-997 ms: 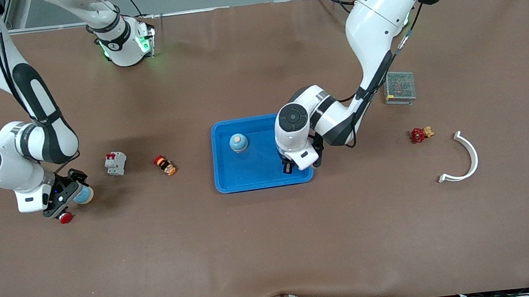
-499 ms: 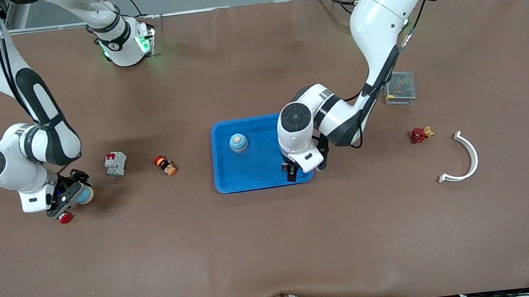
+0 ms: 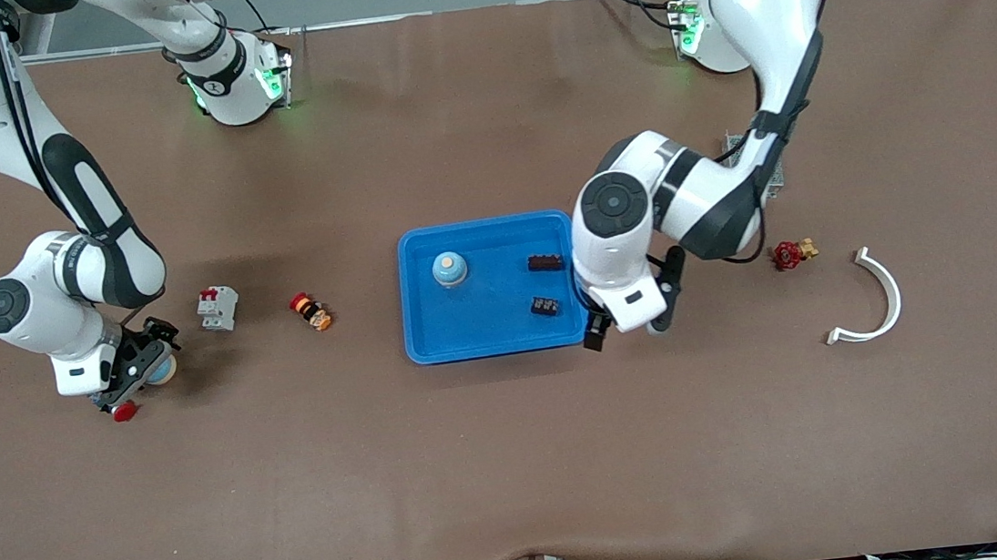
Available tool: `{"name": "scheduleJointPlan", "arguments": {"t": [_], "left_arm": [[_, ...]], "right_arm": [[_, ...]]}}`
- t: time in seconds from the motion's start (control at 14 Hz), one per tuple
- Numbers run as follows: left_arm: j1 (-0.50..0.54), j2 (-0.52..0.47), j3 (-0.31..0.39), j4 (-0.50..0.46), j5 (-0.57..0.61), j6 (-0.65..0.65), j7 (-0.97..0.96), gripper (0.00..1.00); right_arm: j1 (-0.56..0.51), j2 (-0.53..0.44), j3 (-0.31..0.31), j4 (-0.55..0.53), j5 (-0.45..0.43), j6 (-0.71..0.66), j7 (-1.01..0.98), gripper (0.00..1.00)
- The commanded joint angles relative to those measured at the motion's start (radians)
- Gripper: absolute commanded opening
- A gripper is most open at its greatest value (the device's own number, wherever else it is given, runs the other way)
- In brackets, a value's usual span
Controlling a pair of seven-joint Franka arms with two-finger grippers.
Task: Place electrolytic capacitor and blue bell in tray
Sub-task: 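Release the capacitor in the tray while the right gripper grasps the bell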
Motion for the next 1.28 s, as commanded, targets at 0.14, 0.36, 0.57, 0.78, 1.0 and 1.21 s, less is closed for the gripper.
{"name": "scheduleJointPlan", "arguments": {"t": [0.14,0.36,0.57,0.78,1.0,1.21], "left_arm": [[0.069,-0.104,-0.006,-0.018,0.0,-0.103,0.251,1.0],[0.11,-0.151,-0.009,-0.018,-0.003,-0.16,0.417,1.0],[0.159,-0.187,-0.01,-0.018,-0.006,-0.204,0.572,1.0],[0.21,-0.236,-0.01,-0.021,-0.012,-0.232,0.728,1.0],[0.254,-0.286,-0.01,-0.021,-0.018,-0.276,0.874,1.0],[0.296,-0.331,-0.009,-0.02,-0.038,-0.321,1.01,1.0]], "right_arm": [[-0.031,0.005,0.025,-0.01,0.023,0.019,-0.032,1.0],[-0.031,0.008,0.028,-0.009,0.025,0.019,-0.032,1.0],[-0.031,0.008,0.028,-0.009,0.032,0.019,-0.032,1.0],[-0.031,0.008,0.028,-0.009,0.037,0.017,-0.032,0.88],[-0.031,0.008,0.029,-0.009,0.037,0.017,-0.032,0.68],[-0.031,0.008,0.029,-0.007,0.037,0.016,-0.032,0.52]]}}
